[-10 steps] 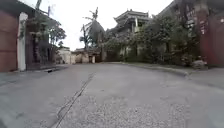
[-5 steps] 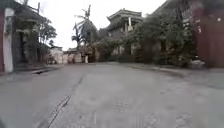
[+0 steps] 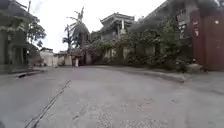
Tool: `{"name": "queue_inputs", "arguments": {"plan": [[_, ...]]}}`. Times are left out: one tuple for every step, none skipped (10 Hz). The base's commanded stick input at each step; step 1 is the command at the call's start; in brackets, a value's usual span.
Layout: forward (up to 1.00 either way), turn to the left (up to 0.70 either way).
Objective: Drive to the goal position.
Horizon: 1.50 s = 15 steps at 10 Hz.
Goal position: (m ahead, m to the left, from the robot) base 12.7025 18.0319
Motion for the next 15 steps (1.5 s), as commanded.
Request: {"name": "queue_inputs", "arguments": {"plan": [[1.0,0.19],[1.0,0.19],[1.0,0.19],[1.0,0.19],[1.0,0.19],[1.0,0.19],[1.0,0.19],[1.0,0.19],[1.0,0.19],[1.0,0.19],[1.0,0.19],[1.0,0.19],[1.0,0.19],[1.0,0.19],[1.0,0.19]]}}
